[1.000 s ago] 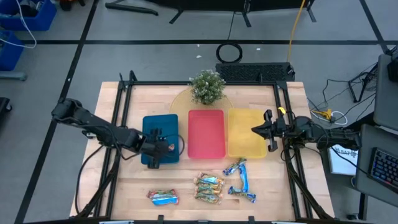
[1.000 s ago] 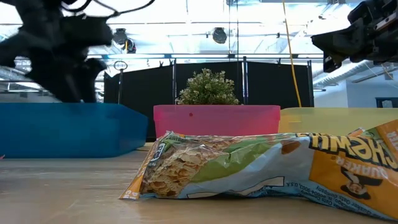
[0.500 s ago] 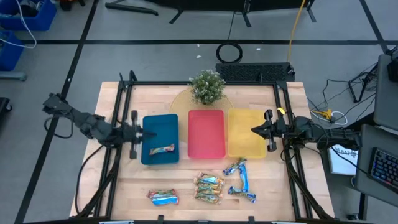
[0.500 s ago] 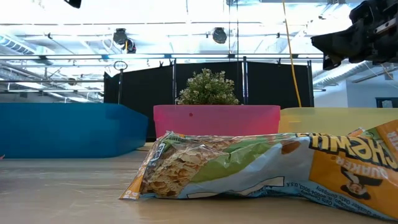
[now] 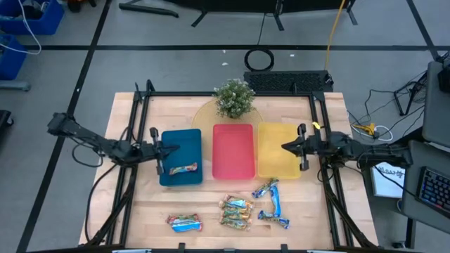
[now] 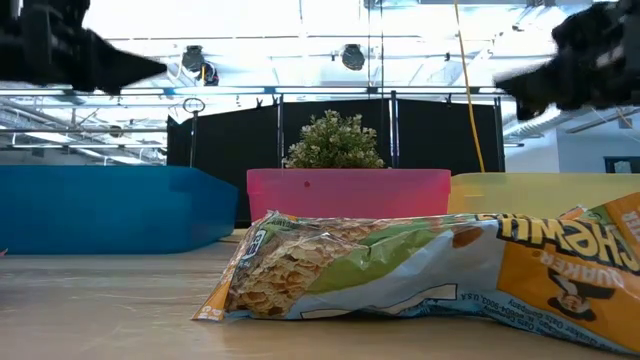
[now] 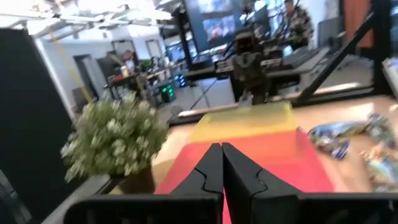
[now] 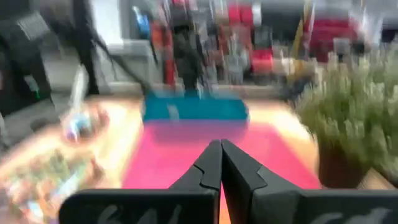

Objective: Pick and place Granola Bars by type
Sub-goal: Put the blue granola bar into the yellow bin

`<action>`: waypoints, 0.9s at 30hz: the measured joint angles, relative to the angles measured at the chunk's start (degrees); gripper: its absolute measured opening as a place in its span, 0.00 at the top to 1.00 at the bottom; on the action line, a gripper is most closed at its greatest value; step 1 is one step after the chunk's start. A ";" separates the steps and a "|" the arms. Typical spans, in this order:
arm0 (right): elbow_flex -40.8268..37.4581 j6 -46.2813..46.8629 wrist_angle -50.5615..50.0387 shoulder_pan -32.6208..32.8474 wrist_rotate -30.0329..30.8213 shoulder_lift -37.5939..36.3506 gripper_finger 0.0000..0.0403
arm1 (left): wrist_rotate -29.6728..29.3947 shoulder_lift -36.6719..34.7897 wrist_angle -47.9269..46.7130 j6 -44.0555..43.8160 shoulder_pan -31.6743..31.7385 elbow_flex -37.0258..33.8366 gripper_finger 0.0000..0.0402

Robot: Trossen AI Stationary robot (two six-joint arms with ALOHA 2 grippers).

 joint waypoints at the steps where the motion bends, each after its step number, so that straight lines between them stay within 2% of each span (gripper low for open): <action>1: 2.26 -0.61 -0.97 0.73 1.58 1.79 1.00 | -0.64 0.00 -0.05 -0.10 0.15 -0.45 0.99; 4: 10.98 -4.10 -2.18 3.89 7.71 8.48 1.00 | -2.53 0.02 0.29 1.38 0.60 -0.59 0.95; 7: 21.98 -4.02 -13.80 8.46 15.04 19.08 1.00 | -3.62 0.03 4.56 6.81 1.29 -0.27 0.91; 10: 35.63 2.70 -29.72 14.87 23.73 31.79 1.00 | -4.00 0.00 10.34 12.43 2.01 -0.23 0.89; 13: 48.57 14.56 -48.43 21.51 29.95 46.21 1.00 | -4.00 -0.02 12.49 14.10 2.36 -0.17 0.88; 17: 64.90 30.98 -68.06 28.19 31.05 65.27 1.00 | -4.03 0.07 11.10 15.28 2.44 -0.17 0.88; 22: 82.58 50.63 -85.84 32.11 28.73 83.28 1.00 | -4.02 0.07 10.22 16.11 2.44 -0.17 0.88; 24: 86.28 57.59 -89.00 33.25 26.09 87.95 1.00 | -3.99 0.07 10.46 16.74 2.44 -0.17 0.88; 27: 87.44 65.71 -89.21 34.62 18.50 92.34 1.00 | -3.97 0.07 10.52 16.96 2.44 -0.17 0.88</action>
